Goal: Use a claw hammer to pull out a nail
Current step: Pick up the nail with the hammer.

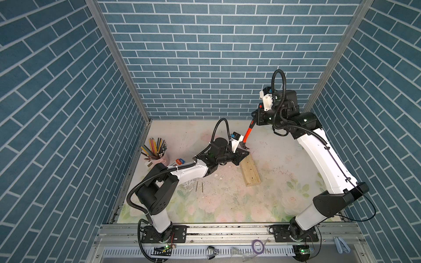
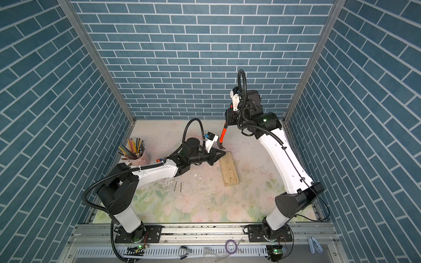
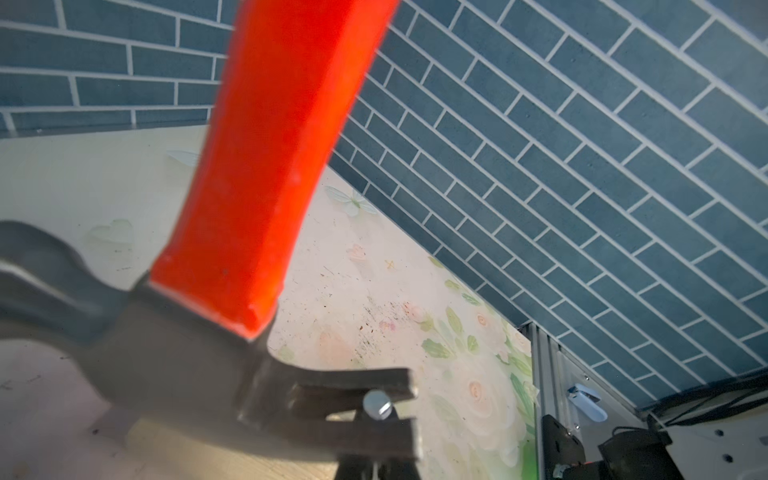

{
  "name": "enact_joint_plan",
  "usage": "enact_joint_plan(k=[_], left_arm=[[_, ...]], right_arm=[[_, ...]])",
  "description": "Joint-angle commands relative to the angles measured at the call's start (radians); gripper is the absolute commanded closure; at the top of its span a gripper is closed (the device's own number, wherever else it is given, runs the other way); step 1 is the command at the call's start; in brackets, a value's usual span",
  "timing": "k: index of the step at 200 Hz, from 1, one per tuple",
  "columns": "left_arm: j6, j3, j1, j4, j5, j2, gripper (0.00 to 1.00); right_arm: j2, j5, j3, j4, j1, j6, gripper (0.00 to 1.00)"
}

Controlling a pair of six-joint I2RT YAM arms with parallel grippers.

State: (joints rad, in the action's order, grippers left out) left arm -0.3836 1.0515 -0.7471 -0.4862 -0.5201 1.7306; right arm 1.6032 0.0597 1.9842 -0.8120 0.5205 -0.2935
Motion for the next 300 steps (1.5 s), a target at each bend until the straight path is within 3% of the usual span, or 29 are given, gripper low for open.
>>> enact_joint_plan(k=[1,202,256,300], left_arm=[[0.005,0.008,0.006,-0.012,0.000,-0.006,0.98],[0.011,0.018,0.004,-0.014,-0.054,-0.062,1.00],[0.121,0.102,-0.059,0.093,-0.052,-0.099,1.00],[0.126,0.094,-0.060,0.118,-0.027,-0.113,1.00]], right_arm=[[-0.063,0.008,0.031,0.057,-0.001,-0.052,1.00],[-0.047,0.023,0.014,0.085,-0.001,-0.052,1.00],[-0.036,0.023,-0.007,0.108,-0.001,-0.054,1.00],[-0.040,0.022,-0.025,0.134,-0.001,-0.049,1.00]])
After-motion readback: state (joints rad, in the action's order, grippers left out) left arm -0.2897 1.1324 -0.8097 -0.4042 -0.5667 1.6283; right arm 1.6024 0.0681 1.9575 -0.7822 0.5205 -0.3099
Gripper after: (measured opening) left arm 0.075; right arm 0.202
